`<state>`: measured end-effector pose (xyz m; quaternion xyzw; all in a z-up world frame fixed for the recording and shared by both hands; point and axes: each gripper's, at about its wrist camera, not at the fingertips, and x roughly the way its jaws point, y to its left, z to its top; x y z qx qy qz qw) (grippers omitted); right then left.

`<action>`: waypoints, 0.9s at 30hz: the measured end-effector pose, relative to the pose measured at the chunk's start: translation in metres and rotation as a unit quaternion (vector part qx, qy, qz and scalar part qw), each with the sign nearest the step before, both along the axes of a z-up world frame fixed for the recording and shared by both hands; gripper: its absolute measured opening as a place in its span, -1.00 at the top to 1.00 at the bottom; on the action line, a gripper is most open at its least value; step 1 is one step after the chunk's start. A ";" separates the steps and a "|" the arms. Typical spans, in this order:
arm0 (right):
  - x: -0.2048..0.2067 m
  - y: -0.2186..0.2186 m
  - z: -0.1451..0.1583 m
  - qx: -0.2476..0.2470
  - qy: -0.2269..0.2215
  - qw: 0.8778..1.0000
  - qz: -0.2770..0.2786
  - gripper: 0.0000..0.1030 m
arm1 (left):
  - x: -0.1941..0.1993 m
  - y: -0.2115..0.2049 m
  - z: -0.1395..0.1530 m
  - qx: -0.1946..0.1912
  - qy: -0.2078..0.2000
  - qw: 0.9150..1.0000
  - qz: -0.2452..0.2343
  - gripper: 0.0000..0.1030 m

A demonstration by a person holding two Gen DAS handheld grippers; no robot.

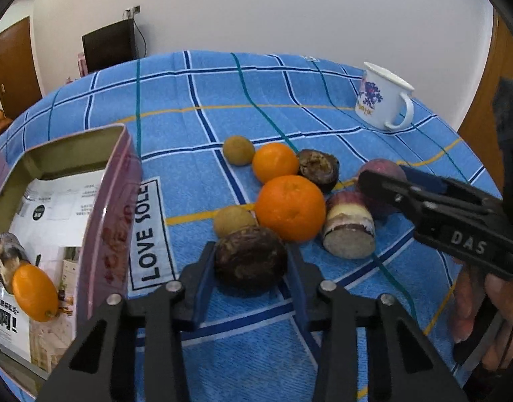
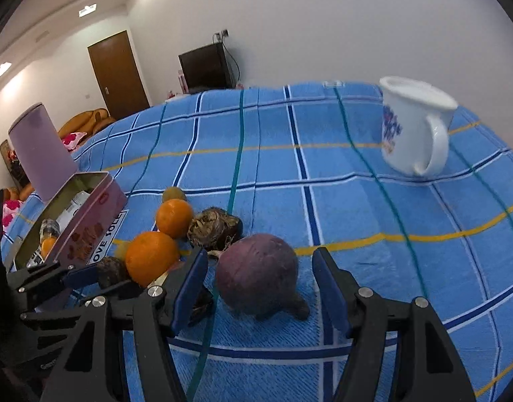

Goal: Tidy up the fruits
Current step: 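Grasp the dark brown taro with the left gripper while the right gripper grasps the purple beet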

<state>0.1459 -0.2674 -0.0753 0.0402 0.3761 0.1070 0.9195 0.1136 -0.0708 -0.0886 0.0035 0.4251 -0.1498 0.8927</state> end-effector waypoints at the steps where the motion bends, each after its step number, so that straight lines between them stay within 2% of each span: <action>1: 0.002 0.000 -0.002 0.003 0.007 1.000 0.001 -0.27 | 0.000 0.000 0.000 -0.003 0.001 1.000 0.000 0.19; 2: 0.004 -0.002 -0.004 0.009 0.014 1.000 -0.001 -0.05 | 0.000 0.001 0.000 -0.005 0.001 1.000 0.000 0.20; 3: 0.005 -0.003 -0.004 0.018 0.018 1.000 0.001 -0.03 | -0.001 0.003 0.001 -0.008 -0.001 1.000 0.000 0.20; 8: 0.002 -0.003 -0.002 0.030 0.011 0.999 0.012 -0.03 | -0.007 0.009 0.008 -0.019 -0.026 0.999 0.006 0.20; 27: -0.023 -0.003 0.019 0.035 -0.073 0.997 0.018 -0.03 | -0.027 0.018 0.028 -0.018 -0.110 0.993 0.040 0.20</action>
